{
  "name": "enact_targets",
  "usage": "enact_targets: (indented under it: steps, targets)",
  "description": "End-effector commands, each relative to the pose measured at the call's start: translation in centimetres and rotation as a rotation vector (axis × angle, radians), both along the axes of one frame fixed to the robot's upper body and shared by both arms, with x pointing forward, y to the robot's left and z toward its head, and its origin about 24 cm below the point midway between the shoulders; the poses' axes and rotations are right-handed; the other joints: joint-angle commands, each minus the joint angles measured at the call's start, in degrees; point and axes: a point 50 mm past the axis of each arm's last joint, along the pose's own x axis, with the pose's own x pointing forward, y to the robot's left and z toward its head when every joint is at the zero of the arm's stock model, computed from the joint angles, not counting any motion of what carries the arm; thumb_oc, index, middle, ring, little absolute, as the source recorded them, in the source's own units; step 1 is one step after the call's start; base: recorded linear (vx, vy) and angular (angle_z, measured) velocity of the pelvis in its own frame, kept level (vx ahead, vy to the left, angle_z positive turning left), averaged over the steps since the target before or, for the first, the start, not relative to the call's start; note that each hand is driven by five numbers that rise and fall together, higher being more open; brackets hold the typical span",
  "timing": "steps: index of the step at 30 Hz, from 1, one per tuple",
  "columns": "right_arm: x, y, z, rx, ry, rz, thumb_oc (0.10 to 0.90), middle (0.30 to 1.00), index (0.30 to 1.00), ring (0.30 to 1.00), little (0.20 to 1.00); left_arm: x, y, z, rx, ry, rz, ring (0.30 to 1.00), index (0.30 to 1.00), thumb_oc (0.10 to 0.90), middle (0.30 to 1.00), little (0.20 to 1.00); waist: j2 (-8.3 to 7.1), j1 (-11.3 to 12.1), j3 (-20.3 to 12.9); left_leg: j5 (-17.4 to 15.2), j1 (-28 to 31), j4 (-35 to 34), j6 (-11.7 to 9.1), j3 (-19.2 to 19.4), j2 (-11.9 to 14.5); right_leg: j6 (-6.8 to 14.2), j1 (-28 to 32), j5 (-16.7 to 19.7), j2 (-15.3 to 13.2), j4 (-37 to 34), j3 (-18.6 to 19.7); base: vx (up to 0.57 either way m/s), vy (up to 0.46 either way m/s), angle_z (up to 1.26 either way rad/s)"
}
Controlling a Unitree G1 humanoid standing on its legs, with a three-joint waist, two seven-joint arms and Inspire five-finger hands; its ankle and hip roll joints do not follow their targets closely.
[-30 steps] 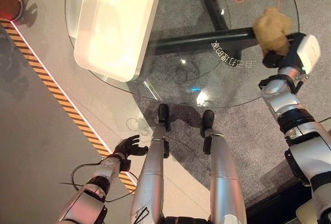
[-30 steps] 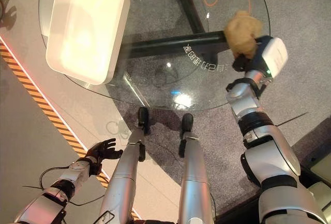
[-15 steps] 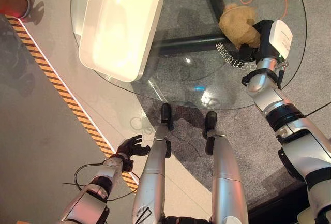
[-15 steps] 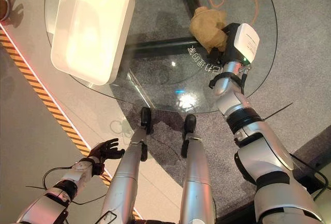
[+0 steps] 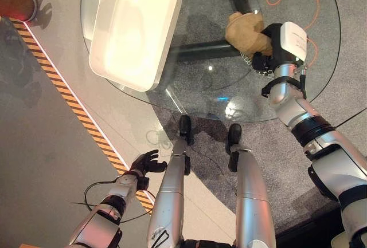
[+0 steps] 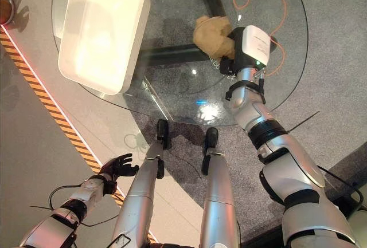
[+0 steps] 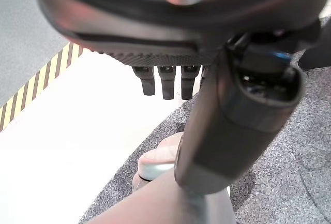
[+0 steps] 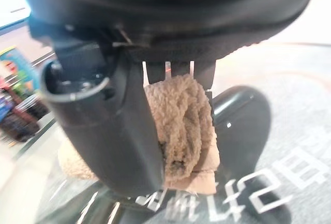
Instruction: Wipe the table with a cloth and put it in the basket.
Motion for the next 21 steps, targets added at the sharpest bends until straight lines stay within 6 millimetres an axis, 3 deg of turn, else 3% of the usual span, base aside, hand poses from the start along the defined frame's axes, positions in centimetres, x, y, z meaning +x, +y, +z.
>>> enact_targets:
  steps: [1,8,21]
  targets:
    - [-1.5,10.0,-2.2,-0.078,0.091,0.43,0.1,0.3,0.3,0.3,0.2,-2.1,-1.0,-1.9,-0.014,0.069,-0.022,0.9,0.9,0.8,0.9,0.9,-0.39,1.0,-0.3,-6.5,-0.2,8.1,4.0,3.7,-5.1,1.1,2.4,4.5,1.4,-7.1,-0.7,0.0,0.0,0.0]
    - [-2.4,11.5,-3.3,-0.103,0.127,0.509,0.1,0.3,0.3,0.3,0.2,-2.1,-1.0,-1.9,-0.012,0.066,-0.02,0.9,0.9,0.8,0.9,0.9,-0.58,0.8,-0.3,-6.3,-0.4,8.1,4.0,3.7,-5.2,1.3,2.3,4.7,1.4,-7.2,-0.6,0.0,0.0,0.0]
    - [-2.9,12.1,-4.2,-0.101,0.16,0.555,0.1,0.3,0.3,0.3,0.2,-1.8,-1.0,-1.7,-0.01,0.062,-0.021,0.9,0.9,0.8,0.9,0.9,-0.79,0.6,-0.3,-6.0,-0.4,7.8,3.9,3.8,-5.1,1.4,2.2,5.0,1.2,-7.5,-0.8,0.0,0.0,0.0]
